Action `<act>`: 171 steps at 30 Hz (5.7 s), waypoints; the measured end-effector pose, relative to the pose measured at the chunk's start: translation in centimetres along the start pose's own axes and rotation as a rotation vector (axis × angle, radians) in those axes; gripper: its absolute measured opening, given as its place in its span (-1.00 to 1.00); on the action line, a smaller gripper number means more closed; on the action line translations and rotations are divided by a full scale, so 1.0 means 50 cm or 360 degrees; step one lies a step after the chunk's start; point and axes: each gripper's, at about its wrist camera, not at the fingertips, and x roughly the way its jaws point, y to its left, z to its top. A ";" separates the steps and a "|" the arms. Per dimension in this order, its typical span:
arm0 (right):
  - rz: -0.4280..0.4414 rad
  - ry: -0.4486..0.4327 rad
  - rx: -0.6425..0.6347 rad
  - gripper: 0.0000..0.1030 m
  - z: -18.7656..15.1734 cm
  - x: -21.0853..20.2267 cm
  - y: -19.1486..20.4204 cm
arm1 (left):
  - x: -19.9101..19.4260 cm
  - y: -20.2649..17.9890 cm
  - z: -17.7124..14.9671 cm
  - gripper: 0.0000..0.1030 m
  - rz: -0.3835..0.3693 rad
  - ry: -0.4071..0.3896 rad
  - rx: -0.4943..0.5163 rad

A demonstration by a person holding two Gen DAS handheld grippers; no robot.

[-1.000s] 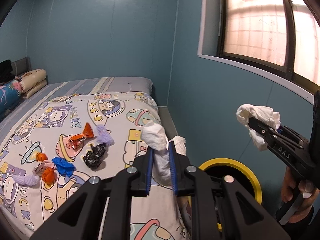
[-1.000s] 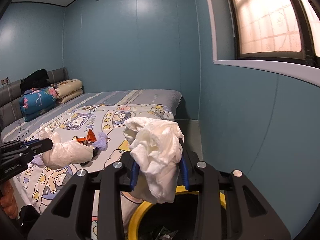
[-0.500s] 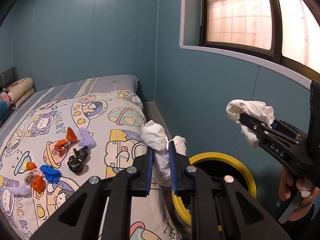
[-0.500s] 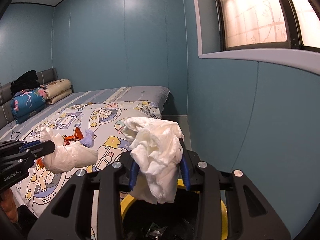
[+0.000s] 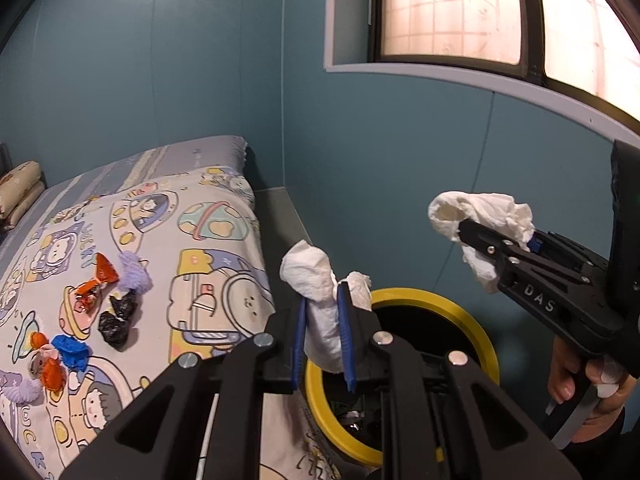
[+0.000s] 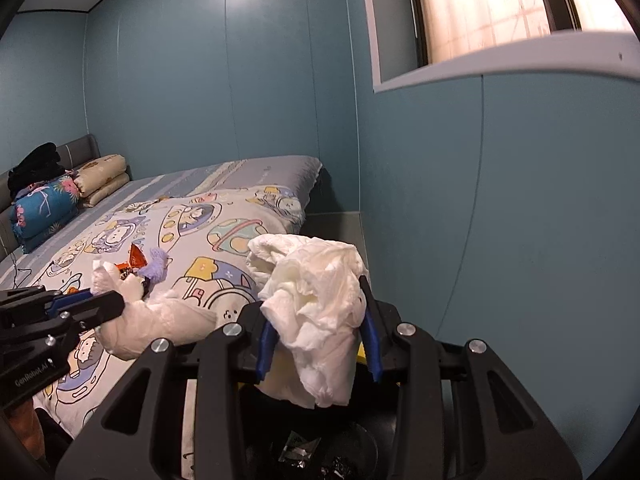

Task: Collect trash
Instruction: 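Carry both white tissues over the yellow bin, then open both tools to drop the tissues into the bin, then withdraw, then move the right tool to the black bag while the left tool approaches the purple foam net, then grasp the black plastic bag with the right tool while the left tool grasps the purple foam net, then lift both held items off the bed and carry them over the yellow bin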

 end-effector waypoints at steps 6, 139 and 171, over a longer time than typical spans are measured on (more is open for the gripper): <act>0.0004 0.0061 0.0023 -0.33 -0.017 0.021 -0.013 | 0.041 -0.016 -0.009 -0.72 -0.0082 0.0064 -0.0011; 0.0418 0.0612 -0.0569 -0.07 -0.150 0.627 0.845 | -0.016 1.072 -0.431 -0.17 0.1028 0.0331 -0.1200; 0.0545 0.0440 -0.0467 -0.65 -0.052 0.446 0.779 | -0.146 0.967 -0.353 -0.74 0.1047 0.0103 -0.1071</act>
